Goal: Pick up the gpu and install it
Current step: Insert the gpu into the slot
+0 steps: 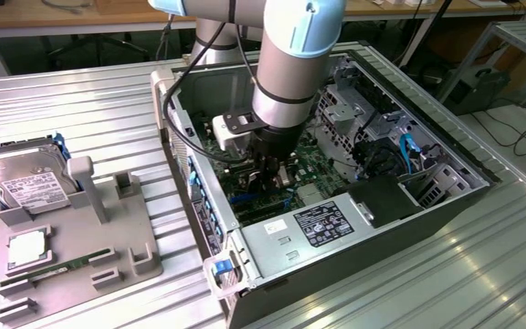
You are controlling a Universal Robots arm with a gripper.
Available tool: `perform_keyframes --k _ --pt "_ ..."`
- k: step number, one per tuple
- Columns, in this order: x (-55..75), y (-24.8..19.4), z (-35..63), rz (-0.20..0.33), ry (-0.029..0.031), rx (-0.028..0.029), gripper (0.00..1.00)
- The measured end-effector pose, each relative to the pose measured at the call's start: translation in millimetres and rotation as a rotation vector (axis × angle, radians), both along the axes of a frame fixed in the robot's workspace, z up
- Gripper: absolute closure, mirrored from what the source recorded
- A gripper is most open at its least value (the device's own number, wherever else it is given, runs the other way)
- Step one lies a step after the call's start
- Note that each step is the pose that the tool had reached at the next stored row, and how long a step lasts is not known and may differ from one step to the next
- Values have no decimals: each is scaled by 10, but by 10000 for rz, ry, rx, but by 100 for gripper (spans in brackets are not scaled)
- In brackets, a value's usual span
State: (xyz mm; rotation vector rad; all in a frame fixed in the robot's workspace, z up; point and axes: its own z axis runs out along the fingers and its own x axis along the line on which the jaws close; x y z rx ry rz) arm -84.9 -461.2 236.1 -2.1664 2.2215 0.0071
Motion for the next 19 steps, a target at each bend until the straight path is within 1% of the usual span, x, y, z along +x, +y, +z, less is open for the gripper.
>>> perform_keyframes --k 2,3,6,9,19 --pt "-2 -1 -24 0 3 6 72" --pt "-2 0 -34 -2 2 28 72" --pt "-2 1 -20 -1 -4 44 72" --pt "-3 0 -7 0 0 33 72" --pt "-4 4 7 0 1 31 72"
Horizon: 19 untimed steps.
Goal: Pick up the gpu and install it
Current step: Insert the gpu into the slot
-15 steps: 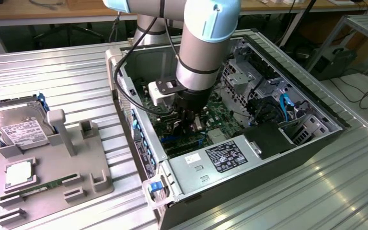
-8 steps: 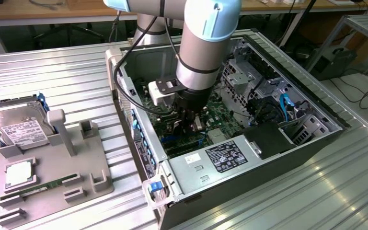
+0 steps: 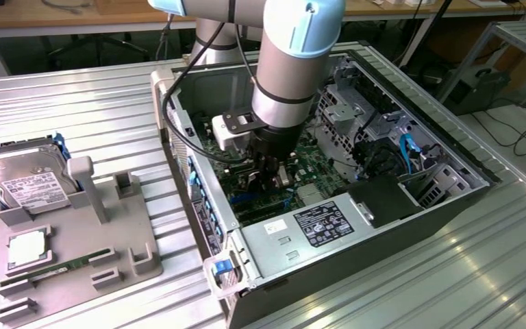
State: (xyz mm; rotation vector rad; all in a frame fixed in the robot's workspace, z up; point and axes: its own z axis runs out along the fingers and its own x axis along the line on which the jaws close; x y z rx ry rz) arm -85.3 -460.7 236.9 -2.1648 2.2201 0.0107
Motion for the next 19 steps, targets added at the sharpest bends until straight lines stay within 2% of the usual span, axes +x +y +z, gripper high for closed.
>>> perform_keyframes --k 13,19 --pt "0 35 -1 68 0 1 72" --pt "0 36 0 68 -1 1 72"
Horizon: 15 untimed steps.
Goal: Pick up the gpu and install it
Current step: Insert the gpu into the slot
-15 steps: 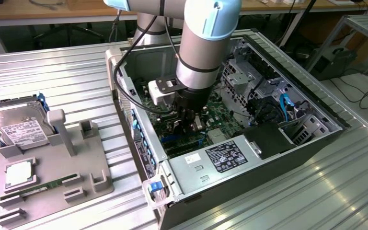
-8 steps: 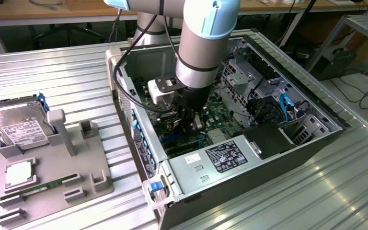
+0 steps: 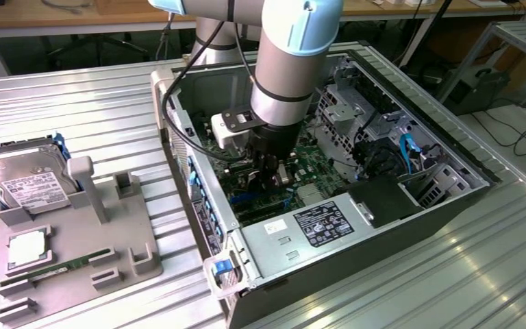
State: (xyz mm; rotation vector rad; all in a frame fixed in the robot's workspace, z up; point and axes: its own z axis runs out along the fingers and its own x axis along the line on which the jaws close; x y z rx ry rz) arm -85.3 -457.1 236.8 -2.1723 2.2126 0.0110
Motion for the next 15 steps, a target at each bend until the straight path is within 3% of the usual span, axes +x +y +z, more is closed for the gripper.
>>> perform_keyframes --k 8,15 --pt "0 0 11 0 1 -10 72" --pt "-1 -1 -69 0 1 -10 72"
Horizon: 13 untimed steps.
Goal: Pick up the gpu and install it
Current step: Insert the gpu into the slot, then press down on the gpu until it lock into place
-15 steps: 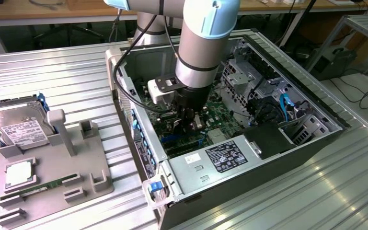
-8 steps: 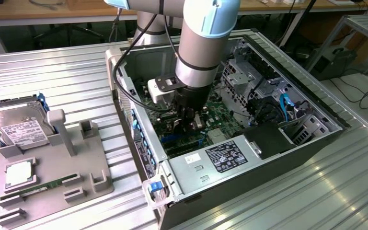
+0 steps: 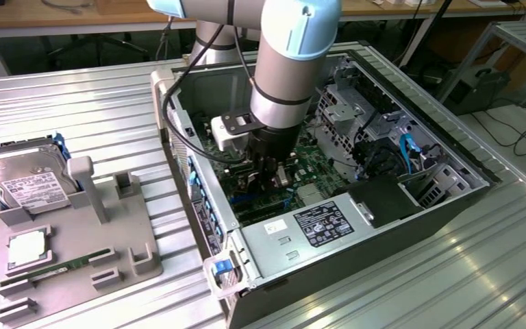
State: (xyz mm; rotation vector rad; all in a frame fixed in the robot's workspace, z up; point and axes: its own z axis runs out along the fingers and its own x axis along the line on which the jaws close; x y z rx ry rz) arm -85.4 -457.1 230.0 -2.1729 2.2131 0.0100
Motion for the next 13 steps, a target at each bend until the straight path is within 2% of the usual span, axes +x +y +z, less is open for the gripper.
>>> perform_keyframes --k 10,13 --pt "0 0 -24 0 1 1 72" --pt "-14 -2 -74 5 8 -13 72"
